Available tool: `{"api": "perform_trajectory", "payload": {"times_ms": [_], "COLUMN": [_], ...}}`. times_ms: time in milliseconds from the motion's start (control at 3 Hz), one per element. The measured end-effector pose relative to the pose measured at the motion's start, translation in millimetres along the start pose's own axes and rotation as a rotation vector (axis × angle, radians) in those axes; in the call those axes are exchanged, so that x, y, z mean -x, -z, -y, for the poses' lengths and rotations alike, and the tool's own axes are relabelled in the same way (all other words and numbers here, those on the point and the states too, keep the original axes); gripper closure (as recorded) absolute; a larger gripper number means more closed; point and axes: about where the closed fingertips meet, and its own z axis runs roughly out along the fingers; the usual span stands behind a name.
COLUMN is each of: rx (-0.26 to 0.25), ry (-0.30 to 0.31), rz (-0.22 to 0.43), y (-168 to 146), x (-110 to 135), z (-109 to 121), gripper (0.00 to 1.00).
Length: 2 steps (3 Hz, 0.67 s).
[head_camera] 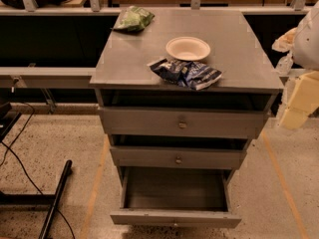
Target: Close bottom drawer
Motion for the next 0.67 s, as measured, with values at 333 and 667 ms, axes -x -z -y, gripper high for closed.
{"api": "perform_trajectory", "payload": {"times_ms": [333, 667], "rx": [0.000, 0.048], "ry": [0.000, -0.013], "rz": [0.000, -0.021], "y": [0.0, -12.9], "x": [0.0, -13.2], "z": [0.0, -14.4], "gripper": [0.00, 0.00]}}
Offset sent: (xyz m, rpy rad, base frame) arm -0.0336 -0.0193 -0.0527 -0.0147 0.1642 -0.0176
